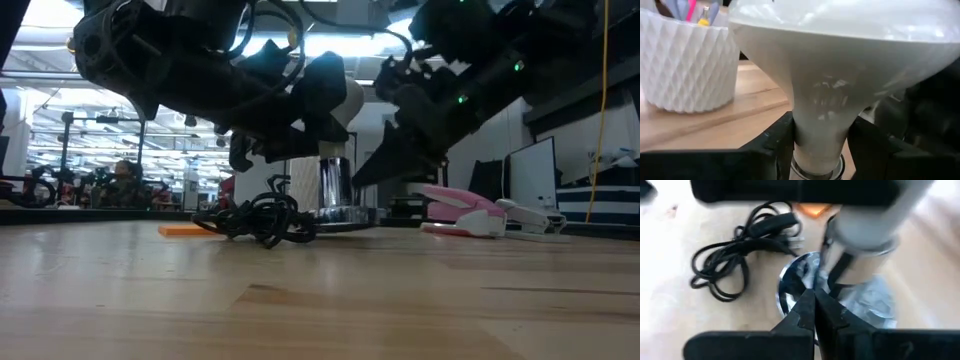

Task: Screw lightbulb
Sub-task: Remove the lightbulb from the lamp

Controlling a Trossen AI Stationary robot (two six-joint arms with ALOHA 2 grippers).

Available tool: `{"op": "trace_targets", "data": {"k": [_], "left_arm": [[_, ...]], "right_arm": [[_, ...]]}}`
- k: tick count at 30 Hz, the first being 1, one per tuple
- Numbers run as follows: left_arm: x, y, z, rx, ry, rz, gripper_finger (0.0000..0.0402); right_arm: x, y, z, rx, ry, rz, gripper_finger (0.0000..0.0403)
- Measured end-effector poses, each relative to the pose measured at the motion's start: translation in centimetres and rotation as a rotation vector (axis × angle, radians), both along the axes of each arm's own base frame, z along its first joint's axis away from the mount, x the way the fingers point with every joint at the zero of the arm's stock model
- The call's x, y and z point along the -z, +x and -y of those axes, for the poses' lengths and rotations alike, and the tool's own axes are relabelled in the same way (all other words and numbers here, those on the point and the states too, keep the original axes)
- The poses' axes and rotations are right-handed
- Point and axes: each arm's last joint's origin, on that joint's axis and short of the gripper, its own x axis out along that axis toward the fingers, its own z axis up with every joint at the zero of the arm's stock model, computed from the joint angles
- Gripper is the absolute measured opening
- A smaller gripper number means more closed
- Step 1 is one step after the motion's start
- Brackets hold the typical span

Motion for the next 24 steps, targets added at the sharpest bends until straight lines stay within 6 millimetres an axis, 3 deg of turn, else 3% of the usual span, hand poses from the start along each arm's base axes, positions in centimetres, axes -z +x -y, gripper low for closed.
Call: {"op": "trace_targets", "data": {"k": [9,19,24], "left_arm": [[-0.1,-0.2,1.1,0.037,0.087,-0.075,0.0145],[0.0,-0.4,1.6,0.048,0.083,-0.083,0.0144],[0.5,-0.4,1.5,0.041,0.057,-0.100,0.0146]], "right_arm": [[-1.9,-1.9,1.2,0.198,-0.260,-0.096,0.0002],[1.4,-0.9,1.2,0.146,-0.233,-0.157,0.0002],[1.9,-0.7,1.1,0.125,-0.217,-0.161,0.0003]]}}
